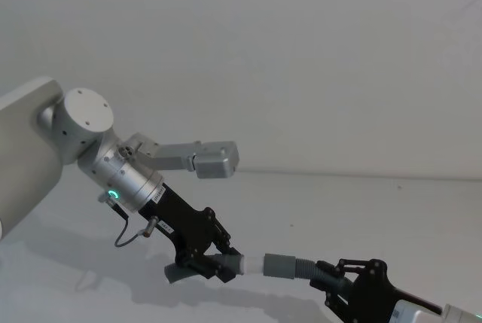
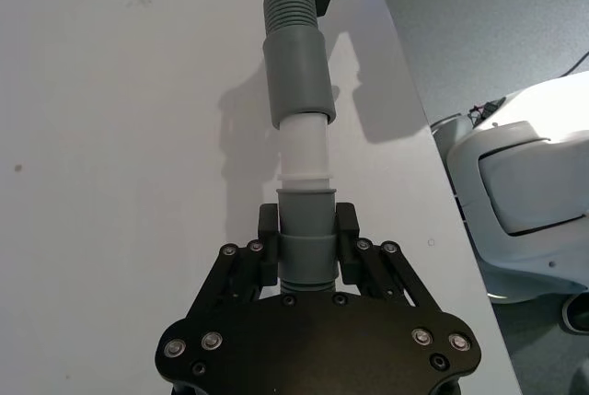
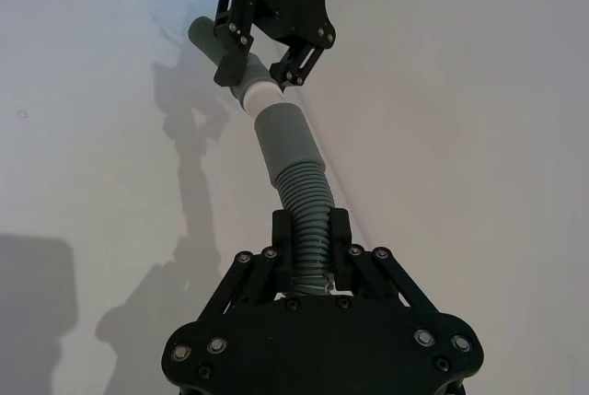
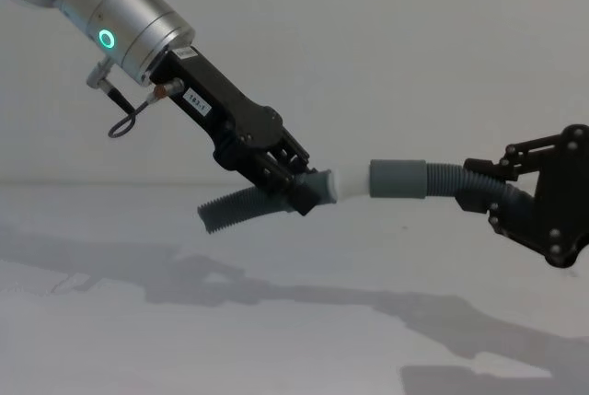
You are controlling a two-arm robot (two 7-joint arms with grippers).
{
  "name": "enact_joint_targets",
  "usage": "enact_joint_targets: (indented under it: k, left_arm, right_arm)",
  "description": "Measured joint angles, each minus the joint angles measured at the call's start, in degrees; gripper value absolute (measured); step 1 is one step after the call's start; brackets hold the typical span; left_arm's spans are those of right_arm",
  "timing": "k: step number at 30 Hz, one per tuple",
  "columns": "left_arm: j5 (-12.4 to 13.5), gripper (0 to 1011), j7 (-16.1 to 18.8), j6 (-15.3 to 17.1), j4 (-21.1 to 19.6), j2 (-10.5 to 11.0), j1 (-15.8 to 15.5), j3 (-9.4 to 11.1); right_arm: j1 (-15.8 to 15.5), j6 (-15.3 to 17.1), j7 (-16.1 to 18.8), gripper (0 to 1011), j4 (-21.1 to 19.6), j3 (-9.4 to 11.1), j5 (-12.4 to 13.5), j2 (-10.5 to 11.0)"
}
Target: Use both hands to pick up one end of the pipe from the table, align the ends, and insert them.
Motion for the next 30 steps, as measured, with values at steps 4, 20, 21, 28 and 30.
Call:
enact_joint_targets:
  k: [4,20,21,28,30]
  left_arm:
    - [0.3,325,-0.7,-0.7,1.4,-0.7,-0.4,0.0]
    - [0.9,327,-2.5,-4.1,7.9,-4.3,-2.2,-0.2]
    - [1.0,327,-2.5,-4.2,8.1,-4.5,-2.3,-0.3]
    - [1.1,325,-2.7,-4.5,8.8,-5.0,-2.5,-0.6]
    - [1.1,325,-2.8,-4.5,8.9,-5.2,-2.5,-0.7]
  right_arm:
    - [0.1,0.1,0.2,213,0.0,-0.1,0.1,-0.1]
    - [0.2,0.3,0.4,213,-0.2,-0.4,0.4,0.0]
    - [0.2,0.2,0.4,213,-0.3,-0.4,0.4,0.0]
    - [0.0,0.2,0.5,213,-0.4,-0.5,0.4,0.1]
    - [0.0,0.1,0.6,213,-0.5,-0.5,0.4,0.1]
